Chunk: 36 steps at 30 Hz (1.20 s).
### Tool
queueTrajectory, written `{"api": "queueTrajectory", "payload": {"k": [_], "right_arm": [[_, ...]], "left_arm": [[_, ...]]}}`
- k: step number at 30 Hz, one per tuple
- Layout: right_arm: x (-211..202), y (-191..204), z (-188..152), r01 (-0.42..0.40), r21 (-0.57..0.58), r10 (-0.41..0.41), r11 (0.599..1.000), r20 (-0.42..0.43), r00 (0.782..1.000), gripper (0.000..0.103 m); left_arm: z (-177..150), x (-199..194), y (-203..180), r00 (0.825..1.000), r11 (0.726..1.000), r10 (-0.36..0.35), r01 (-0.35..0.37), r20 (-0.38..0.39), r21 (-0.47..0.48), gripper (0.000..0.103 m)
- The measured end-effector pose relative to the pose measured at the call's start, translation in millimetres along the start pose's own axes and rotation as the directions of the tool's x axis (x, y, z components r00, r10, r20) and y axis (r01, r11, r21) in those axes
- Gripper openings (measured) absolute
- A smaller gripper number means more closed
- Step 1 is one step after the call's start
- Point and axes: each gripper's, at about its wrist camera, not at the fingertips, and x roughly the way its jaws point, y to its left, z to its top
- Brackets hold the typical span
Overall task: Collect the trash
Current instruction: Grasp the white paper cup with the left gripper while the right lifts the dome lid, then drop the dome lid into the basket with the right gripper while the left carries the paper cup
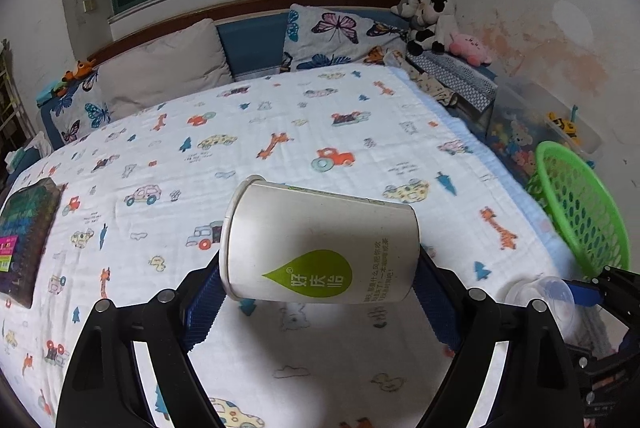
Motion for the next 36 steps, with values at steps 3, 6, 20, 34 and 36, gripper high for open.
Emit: {"api": "queueTrajectory", "payload": {"k": [3, 6, 20, 34, 36], "right_arm": [[-12.7, -12.2, -1.6, 0.017, 0.029, -0.018, 0.999, 0.023, 1.0, 0.06], [-28.3, -28.2, -2.5, 0.034, 0.069, -0.037, 0.997, 0.05, 0.998, 0.06], [-86.0, -125.3, -26.2, 0.193, 0.27, -0.226, 0.943, 0.096, 0.969, 0.06], [-106.8, -187.5, -52.1, 0.284, 0.382, -0.331, 0.879, 0.061, 0.942, 0.06], [-106.9, -191.7, -54.5, 0.289, 0.391, -0.336, 0.874, 0.056, 0.94, 0.06]], "left_arm": [[4.2, -5.2, -8.0, 1.0, 1.0, -0.026, 0.026, 0.011, 0.001, 0.082], [8.5, -10.3, -21.9, 0.998, 0.999, -0.051, 0.051, 0.02, 0.019, 0.082], [26.8, -16.7, -104.5, 0.983, 0.977, -0.179, 0.175, 0.027, 0.12, 0.082], [39.0, -8.3, -193.8, 0.966, 0.937, -0.257, 0.251, -0.008, 0.244, 0.082], [39.1, -8.2, -205.2, 0.964, 0.929, -0.264, 0.257, -0.01, 0.265, 0.082]]}}
